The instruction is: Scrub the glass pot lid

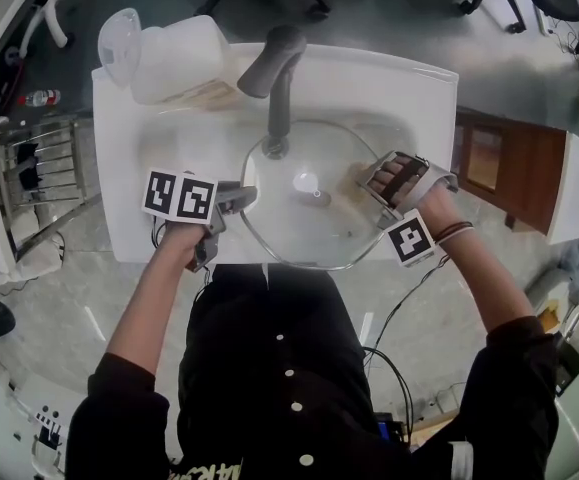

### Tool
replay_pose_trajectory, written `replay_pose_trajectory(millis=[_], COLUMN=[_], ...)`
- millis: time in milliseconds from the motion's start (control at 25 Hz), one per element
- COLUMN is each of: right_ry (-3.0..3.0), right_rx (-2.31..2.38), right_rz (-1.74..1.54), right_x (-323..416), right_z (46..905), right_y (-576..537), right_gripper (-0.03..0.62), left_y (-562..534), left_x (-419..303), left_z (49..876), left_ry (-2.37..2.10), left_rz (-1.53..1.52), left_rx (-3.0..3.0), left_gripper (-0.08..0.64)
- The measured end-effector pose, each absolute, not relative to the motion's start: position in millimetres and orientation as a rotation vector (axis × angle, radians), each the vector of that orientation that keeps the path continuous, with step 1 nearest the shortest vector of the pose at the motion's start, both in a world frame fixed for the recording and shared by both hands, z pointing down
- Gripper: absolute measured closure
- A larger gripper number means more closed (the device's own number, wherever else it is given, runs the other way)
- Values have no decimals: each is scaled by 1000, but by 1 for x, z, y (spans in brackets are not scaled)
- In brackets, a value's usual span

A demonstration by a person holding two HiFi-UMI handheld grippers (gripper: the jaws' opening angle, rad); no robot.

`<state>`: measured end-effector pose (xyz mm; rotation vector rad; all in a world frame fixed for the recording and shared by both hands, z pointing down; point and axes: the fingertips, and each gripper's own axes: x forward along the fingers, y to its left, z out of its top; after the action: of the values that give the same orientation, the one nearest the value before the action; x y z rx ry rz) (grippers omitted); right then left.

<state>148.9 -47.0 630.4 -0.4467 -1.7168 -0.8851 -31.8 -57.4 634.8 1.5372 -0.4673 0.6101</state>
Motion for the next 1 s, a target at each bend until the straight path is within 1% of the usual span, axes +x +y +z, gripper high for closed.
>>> replay_pose_trajectory(millis=[280, 640, 840, 1000], right_ry=[-1525, -1483, -1742, -1944], right_rx=[-690, -789, -502, -282], right_rz=[-875, -883, -929, -950], right_x=[187, 202, 145, 75], right_z=[629, 618, 598, 576], right_y=[-37, -29, -41, -38], right_gripper=[451, 451, 449, 449], left_y=[-55, -57, -56, -57], left_x=[-31, -31, -30, -30], left_z=[636, 633, 632, 633], left_ry=[-470, -463, -447, -432], left_rz=[603, 574, 548, 508], left_rx=[1542, 1537, 1521, 1487], left_gripper=[416, 416, 417, 425])
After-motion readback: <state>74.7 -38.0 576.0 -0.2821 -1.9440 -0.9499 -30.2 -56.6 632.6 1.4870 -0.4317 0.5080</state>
